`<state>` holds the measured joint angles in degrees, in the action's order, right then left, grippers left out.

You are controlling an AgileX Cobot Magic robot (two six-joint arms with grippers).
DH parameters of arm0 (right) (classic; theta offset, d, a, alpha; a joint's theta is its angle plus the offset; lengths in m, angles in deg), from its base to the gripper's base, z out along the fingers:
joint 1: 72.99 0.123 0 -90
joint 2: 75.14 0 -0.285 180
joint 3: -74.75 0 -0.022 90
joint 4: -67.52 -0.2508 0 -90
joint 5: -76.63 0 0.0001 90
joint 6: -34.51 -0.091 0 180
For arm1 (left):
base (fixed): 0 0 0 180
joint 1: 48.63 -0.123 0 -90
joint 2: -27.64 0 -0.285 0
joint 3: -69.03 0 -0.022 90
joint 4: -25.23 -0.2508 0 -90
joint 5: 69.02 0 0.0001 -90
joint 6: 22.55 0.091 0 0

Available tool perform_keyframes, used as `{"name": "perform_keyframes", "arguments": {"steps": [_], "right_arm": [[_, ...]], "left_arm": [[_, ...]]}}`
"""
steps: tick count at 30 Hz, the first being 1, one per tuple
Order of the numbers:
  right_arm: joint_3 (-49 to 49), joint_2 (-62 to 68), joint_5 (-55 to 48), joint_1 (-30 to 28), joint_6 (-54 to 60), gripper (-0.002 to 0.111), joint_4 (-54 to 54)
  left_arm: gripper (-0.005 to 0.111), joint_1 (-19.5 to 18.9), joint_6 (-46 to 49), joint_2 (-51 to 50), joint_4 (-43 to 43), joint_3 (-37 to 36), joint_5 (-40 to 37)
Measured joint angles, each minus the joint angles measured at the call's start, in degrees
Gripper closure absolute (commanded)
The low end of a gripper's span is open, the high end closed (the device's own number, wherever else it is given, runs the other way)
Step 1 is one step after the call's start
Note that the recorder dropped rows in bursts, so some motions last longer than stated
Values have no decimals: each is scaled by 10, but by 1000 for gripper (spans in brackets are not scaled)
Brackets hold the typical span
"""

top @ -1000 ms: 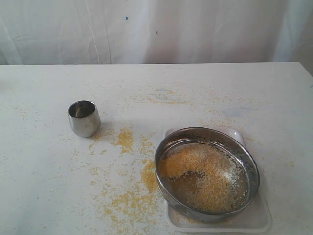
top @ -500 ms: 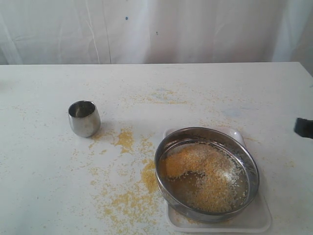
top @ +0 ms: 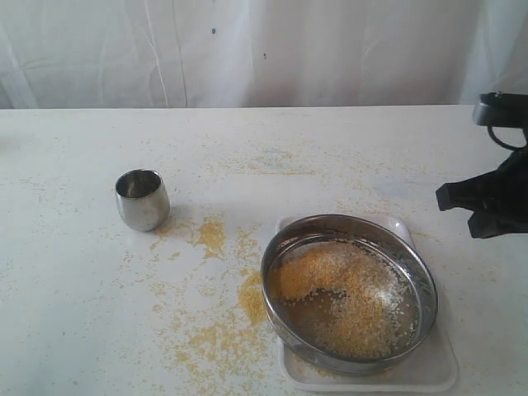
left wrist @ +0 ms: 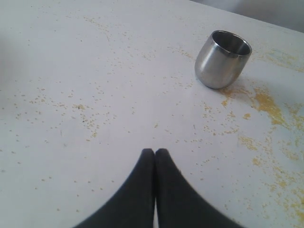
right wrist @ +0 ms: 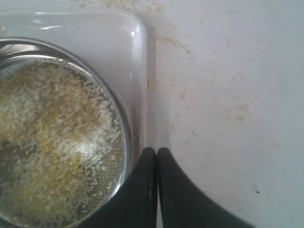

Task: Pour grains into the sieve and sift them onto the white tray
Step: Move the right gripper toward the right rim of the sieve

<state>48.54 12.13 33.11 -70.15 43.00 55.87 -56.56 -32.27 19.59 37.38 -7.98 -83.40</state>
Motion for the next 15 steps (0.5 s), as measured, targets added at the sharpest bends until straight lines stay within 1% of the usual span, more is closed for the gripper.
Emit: {"name": "perform_keyframes", "arguments": {"steps": [4,6,8,10,15], "right_arm": [[1,44,-16,1,108,79,-74],[2,70,-20,1,132,67,-71],[2,93,-23,1,136,60,-56],[2,111,-18,1,135,58,-51],[2,120,13,1,134,58,-76]], "left_arm": [[107,0,0,0,0,0,0],[107,0,0,0,0,0,0],[107,0,0,0,0,0,0],[107,0,0,0,0,0,0],[107,0,0,0,0,0,0]]}}
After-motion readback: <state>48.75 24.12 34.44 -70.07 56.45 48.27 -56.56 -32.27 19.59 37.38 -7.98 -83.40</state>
